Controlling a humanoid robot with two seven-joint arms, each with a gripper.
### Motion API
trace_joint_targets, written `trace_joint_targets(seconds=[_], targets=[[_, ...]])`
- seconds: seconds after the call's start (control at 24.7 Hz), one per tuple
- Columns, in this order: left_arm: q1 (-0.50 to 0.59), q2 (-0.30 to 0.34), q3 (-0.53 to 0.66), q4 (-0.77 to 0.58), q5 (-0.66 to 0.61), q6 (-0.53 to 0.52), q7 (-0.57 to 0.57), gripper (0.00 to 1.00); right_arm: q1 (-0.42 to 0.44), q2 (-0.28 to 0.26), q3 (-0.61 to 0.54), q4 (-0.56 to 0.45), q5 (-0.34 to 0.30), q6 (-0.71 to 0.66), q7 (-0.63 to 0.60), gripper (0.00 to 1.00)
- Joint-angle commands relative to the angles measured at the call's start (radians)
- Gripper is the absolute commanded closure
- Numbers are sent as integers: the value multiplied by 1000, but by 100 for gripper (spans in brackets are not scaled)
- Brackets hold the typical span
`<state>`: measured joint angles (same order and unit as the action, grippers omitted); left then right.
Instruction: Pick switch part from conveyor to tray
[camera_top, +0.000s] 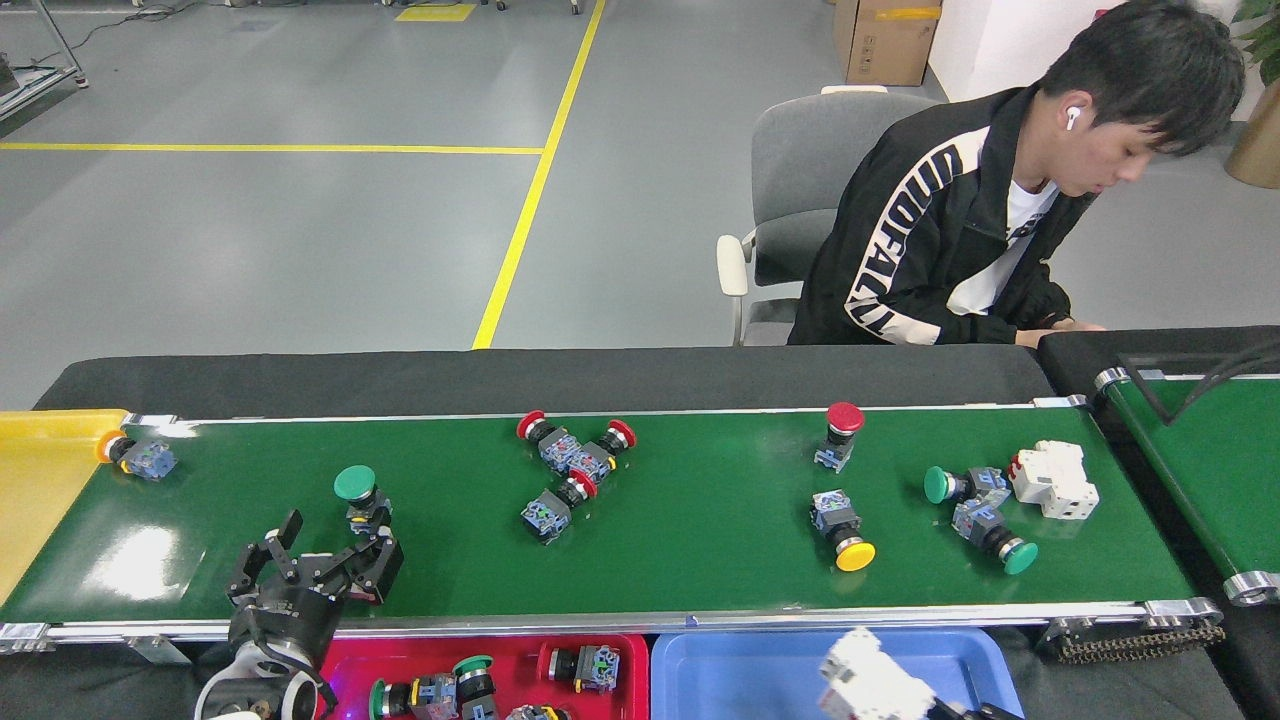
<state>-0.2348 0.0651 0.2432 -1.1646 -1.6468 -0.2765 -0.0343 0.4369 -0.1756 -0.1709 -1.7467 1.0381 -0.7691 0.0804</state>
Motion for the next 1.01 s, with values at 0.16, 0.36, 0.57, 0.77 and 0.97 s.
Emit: trace_joint_targets(seconds=[0.16, 0.36, 0.57, 0.77, 0.97], targets=[[11, 41, -36, -9, 36, -36, 10, 93, -1, 97, -15, -2, 65, -16, 48, 86], [18, 41, -32, -15, 41, -43, 10, 93, 2, 53, -94, 21, 49, -16, 41, 53], [175, 44, -38, -273, 91, -69, 10, 92, -10, 125, -141, 7, 36, -16, 95, 4], [494, 47, -41, -569, 101, -233, 22, 86, -67, 163, -141, -20, 34, -16, 102, 6], [555, 88, -41, -557, 94, -294, 99, 7, -225, 245, -134, -22, 111, 180, 110, 11]])
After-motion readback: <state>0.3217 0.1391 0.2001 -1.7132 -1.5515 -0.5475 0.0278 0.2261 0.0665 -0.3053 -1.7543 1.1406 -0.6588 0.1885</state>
